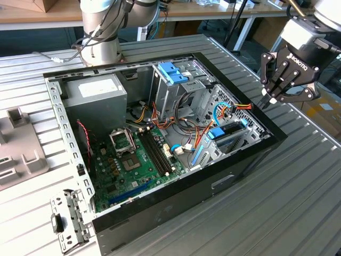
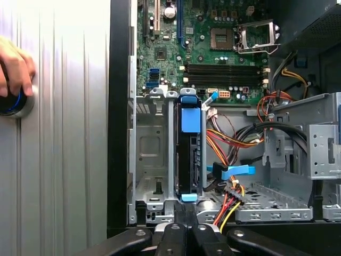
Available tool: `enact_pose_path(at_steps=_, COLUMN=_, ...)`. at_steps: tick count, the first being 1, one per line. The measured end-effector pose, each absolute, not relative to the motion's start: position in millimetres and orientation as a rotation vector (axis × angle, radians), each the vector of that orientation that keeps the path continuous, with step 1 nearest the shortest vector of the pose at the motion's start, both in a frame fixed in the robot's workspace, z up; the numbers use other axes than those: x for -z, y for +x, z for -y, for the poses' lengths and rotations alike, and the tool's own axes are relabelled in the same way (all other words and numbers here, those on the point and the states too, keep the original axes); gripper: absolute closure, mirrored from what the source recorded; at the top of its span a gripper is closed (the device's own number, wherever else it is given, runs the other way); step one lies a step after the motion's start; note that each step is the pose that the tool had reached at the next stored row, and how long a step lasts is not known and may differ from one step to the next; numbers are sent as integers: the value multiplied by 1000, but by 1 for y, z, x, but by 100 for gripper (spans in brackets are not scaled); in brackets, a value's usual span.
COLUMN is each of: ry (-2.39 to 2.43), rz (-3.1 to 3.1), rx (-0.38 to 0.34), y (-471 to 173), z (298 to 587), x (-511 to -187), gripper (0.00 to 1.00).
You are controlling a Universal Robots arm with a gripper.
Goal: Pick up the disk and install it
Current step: 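Insert the first disk wire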
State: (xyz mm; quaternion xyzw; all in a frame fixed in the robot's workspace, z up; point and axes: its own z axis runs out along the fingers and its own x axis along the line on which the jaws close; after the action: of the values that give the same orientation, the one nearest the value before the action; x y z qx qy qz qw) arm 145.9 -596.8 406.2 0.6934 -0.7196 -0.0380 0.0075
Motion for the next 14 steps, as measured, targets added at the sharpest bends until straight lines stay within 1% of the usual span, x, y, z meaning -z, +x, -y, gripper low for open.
enact_pose_path(at_steps=14, ry=2281, rz=2126, rx=114, y=156, z=593, x=-402, gripper=89)
